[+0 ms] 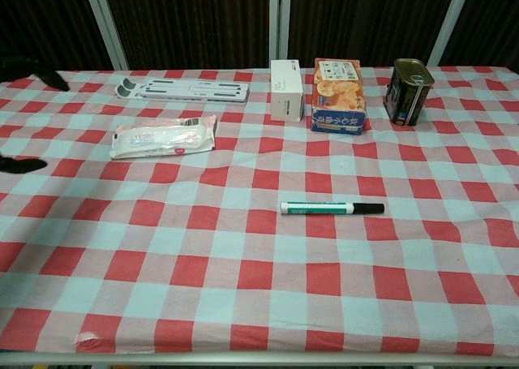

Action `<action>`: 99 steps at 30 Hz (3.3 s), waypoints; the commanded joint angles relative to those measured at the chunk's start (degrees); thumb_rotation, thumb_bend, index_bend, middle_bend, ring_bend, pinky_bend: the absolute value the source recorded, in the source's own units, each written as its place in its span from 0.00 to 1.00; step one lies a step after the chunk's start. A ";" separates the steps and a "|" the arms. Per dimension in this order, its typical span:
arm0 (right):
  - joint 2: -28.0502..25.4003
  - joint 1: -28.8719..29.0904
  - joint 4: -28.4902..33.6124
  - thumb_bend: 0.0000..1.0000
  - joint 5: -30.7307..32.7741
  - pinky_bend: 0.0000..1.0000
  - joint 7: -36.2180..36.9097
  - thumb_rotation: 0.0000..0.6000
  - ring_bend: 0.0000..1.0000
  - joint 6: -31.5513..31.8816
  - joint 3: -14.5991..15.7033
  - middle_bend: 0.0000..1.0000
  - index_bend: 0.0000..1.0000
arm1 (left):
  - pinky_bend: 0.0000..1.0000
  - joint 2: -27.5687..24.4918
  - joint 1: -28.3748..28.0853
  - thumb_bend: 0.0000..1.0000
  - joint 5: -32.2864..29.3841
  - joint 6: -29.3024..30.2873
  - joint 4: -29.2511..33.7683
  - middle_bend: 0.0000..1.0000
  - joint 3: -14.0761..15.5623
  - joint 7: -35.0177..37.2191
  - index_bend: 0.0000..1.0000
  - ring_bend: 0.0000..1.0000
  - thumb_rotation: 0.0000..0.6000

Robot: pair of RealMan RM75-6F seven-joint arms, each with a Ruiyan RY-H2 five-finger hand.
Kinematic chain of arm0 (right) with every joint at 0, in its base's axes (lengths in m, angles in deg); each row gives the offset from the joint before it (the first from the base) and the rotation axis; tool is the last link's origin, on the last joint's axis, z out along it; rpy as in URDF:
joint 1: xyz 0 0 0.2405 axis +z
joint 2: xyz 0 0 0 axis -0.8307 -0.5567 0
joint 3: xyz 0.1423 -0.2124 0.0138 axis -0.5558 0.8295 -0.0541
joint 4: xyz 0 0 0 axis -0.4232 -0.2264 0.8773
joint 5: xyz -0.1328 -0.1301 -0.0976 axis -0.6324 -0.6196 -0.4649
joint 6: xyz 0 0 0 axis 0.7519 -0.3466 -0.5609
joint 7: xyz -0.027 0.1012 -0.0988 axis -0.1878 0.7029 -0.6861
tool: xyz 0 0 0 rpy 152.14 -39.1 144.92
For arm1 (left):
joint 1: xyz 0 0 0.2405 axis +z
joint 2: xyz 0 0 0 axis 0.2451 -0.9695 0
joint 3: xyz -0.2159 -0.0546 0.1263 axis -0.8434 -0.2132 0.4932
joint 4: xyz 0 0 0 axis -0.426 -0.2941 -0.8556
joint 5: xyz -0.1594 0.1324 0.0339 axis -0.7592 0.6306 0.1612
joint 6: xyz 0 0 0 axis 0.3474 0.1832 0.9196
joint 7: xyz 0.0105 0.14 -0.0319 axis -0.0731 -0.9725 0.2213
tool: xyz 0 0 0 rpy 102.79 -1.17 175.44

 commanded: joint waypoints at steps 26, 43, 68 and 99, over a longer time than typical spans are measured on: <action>0.14 1.54 -1.55 0.06 2.31 0.00 1.78 1.00 0.00 -2.30 -1.04 0.09 0.05 | 0.85 24.83 -34.77 0.19 -29.72 -21.13 -14.87 0.47 -11.48 -11.73 0.40 0.91 1.00; -1.37 1.40 -1.48 0.06 3.49 0.00 3.07 1.00 0.00 -1.39 -2.00 0.10 0.05 | 0.87 35.55 -45.18 0.21 -46.39 -15.58 -19.61 0.49 -14.04 -23.75 0.44 0.93 1.00; -0.61 1.50 -2.87 0.06 3.53 0.00 4.08 1.00 0.00 -1.56 -1.51 0.10 0.05 | 0.89 39.49 -47.77 0.22 -54.48 -12.94 -25.05 0.53 -13.90 -27.87 0.48 0.95 1.00; -0.66 2.16 -2.50 0.06 3.13 0.00 3.75 1.00 0.00 -1.89 -1.57 0.10 0.05 | 0.90 37.41 -47.58 0.41 -53.86 -12.27 -22.86 0.60 -13.72 -27.69 0.55 0.96 1.00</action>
